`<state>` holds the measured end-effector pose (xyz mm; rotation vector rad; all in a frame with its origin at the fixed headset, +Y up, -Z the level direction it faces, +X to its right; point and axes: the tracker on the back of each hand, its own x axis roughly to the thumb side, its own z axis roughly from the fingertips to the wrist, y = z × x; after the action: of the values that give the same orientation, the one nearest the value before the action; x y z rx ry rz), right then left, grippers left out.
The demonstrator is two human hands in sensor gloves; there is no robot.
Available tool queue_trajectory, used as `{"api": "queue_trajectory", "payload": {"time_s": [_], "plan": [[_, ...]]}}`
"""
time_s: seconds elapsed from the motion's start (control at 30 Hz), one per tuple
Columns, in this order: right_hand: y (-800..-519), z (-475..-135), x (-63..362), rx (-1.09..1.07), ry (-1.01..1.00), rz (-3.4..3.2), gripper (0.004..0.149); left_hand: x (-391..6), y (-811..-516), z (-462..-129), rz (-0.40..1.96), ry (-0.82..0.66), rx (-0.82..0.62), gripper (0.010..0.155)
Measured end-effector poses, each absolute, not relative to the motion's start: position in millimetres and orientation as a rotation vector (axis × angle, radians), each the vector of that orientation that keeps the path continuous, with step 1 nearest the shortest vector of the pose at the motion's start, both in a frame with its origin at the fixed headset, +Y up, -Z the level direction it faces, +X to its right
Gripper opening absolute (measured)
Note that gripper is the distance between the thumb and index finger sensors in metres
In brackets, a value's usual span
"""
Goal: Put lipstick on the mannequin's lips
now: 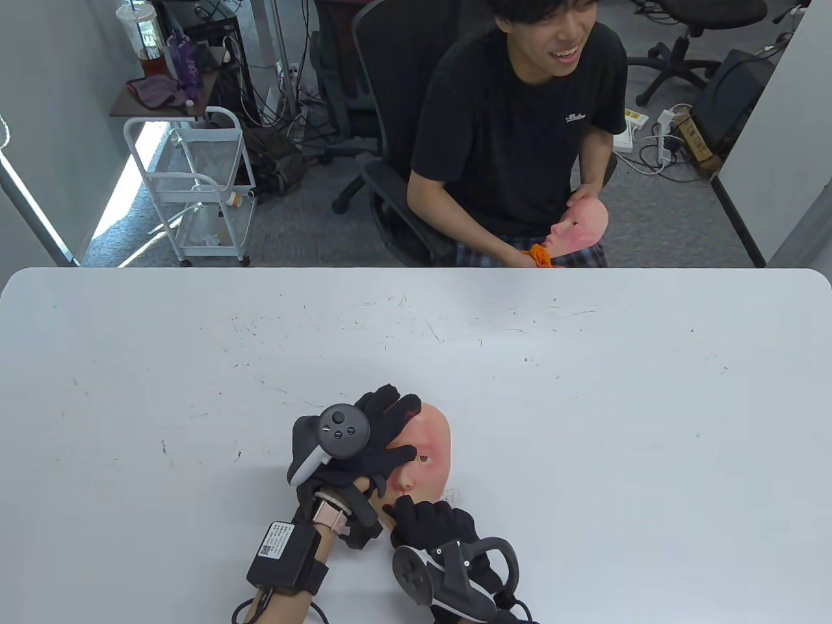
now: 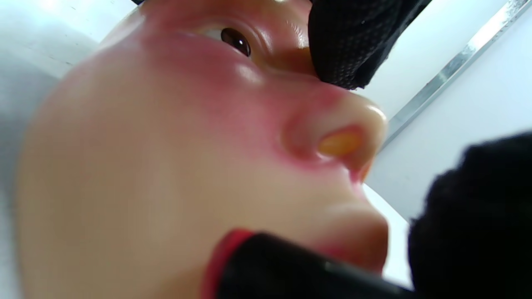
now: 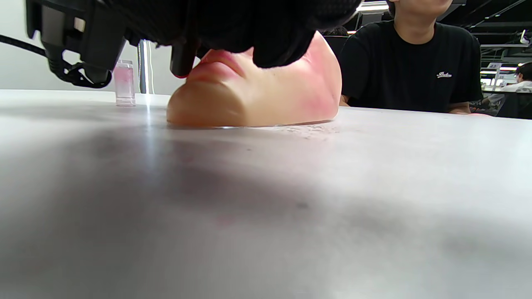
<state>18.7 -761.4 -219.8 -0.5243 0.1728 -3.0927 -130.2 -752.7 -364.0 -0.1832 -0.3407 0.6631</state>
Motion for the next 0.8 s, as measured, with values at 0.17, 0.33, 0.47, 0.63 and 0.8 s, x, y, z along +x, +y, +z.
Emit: {"api": "queue_trajectory", "payload": {"time_s": [0.17,0.33,0.47,0.63,0.8], "plan": [[-758,-216,24,-0.477,0.305,-3.106,0.052,-129,-753,-364,0.666,-0.342,-0.197,0.078],[-758,-215,25,-0.472,0.336,-3.108,0.052,-129,-754,-364,0.671,-0.346,-0.205,0.078],[-758,-214,27,-0.457,0.374,-3.108,0.052,-129,-754,-364,0.670,-0.346,-0.209,0.078],[-757,-212,32,-0.424,0.420,-3.125,0.052,-129,-754,-364,0.672,-0.347,-0.217,0.079],[-757,-212,37,-0.403,0.420,-3.154,0.052,-129,-755,-364,0.678,-0.347,-0.219,0.078]]}}
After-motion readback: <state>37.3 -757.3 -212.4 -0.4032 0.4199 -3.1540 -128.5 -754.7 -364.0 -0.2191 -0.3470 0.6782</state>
